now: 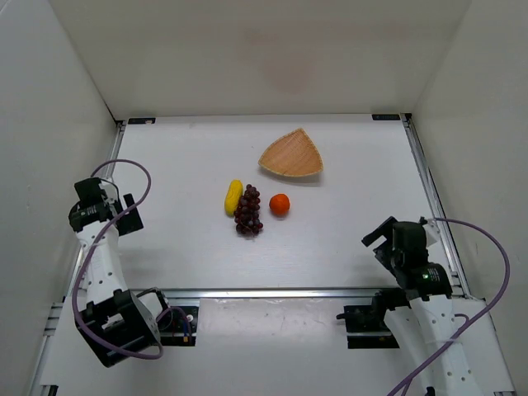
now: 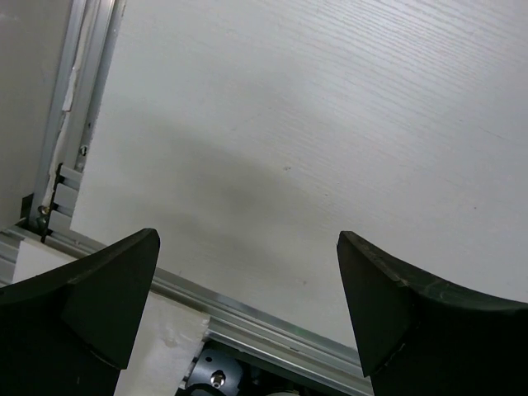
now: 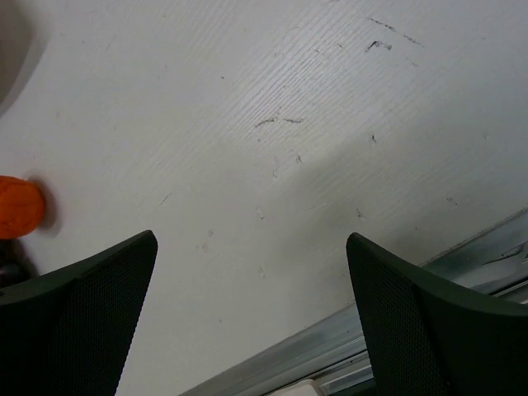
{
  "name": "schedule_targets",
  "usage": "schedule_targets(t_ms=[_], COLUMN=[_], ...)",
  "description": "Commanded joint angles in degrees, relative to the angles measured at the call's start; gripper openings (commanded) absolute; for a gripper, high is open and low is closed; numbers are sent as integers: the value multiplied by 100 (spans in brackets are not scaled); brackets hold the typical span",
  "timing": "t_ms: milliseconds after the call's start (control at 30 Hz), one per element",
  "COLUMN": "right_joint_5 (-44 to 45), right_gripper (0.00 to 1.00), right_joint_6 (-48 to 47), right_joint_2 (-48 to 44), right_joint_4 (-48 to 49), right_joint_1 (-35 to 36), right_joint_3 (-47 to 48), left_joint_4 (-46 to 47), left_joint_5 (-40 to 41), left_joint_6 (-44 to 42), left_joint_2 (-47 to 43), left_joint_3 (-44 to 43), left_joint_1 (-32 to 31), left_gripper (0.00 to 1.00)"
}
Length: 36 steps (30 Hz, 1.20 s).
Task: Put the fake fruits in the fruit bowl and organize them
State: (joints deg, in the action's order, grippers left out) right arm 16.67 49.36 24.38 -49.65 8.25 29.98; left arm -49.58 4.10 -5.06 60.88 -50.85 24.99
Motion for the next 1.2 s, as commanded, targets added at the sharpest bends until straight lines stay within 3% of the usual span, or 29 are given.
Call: schedule_targets(t_ms=[0,100,200,300,333,367,500,567,700,767,900,1000,1133,1167], right_joint_5=[-259,-829,-692,-78,133,492,251,-4,-312,-427,-567,-717,-656,-708], right_gripper=[99,99,99,99,99,99,99,99,99,99,99,99,98,92], right_joint_6=[-277,-794,-1094,-1384,-1464,-1517,-1859,-1922,-1983,-1922,-1816,-1869,-1816,-1755], right_joint_2=[58,338,970,2199,3046,3490,5285,6050,7244,7510,8107,8511,8873,8873], right_joint_4=[156,631,1070,1413,1414,1353,1536,1668,1617,1616,1546,1546,1493,1493], right_joint_1=[-8,45,579,1580,2157,2415,3269,3411,3386,3333,3218,3218,3156,3095], right_joint_3=[62,61,429,1297,1605,2286,3695,4093,4815,4956,5210,5544,5739,5791], left_joint_4=[72,72,72,72,72,72,72,132,422,423,371,257,28,-86], left_joint_5=[-708,-761,-875,-946,-946,-946,-1060,-851,1061,1417,1541,1436,761,559], left_joint_6=[-65,-118,-118,-180,-180,-180,-441,-688,-1486,-1743,-1701,-1165,-900,-900], left_joint_2=[-182,-121,-68,-68,-68,-68,-68,-190,-296,-296,-17,274,774,872], left_joint_3=[-136,-136,-136,-136,-136,-136,-136,-136,-582,-855,-1541,-1884,-2201,-2253], left_joint_1=[155,155,155,155,155,155,155,24,-546,-618,-680,-680,-680,-758], left_gripper=[100,100,100,100,100,100,100,100,100,100,100,100,100,100])
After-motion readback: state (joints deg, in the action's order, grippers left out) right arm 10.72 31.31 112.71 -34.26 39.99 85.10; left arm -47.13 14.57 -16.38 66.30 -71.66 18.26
